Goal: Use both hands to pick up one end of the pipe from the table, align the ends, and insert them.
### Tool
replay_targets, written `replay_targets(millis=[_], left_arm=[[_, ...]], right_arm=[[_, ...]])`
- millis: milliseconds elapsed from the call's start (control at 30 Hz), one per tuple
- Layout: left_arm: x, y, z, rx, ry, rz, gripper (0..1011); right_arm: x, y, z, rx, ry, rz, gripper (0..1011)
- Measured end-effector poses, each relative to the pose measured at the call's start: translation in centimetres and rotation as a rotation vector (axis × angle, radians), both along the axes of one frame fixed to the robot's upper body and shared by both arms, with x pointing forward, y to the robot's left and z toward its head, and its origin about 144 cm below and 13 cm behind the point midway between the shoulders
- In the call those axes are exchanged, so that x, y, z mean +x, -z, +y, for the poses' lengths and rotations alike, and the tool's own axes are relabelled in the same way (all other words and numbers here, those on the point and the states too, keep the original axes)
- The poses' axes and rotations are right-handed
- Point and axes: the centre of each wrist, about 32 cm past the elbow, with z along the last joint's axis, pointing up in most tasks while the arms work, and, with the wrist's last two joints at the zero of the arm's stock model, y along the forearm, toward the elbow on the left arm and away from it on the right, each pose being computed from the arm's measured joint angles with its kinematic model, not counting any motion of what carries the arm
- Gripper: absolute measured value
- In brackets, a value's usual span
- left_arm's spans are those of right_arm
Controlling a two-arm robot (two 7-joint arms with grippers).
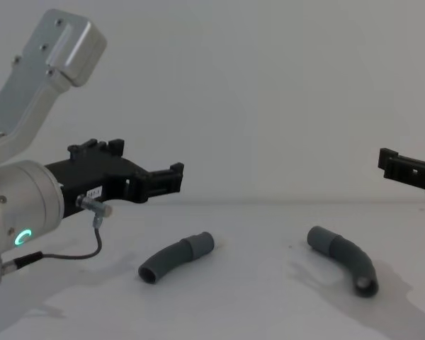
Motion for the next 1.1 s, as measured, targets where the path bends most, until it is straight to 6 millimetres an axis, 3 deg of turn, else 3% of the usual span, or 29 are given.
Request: replay_targets(millis=[600,1100], left_arm=[[2.7,-1.6,1.7,0.183,0.162,0.223,1001],[4.9,-2.8,1.8,0.265,0.228,0.329,1001]], right_arm=[[0.0,0.0,0.0,0.0,0.0,0.0,1000],[0.0,0.0,0.0,0.0,0.0,0.0,1000]])
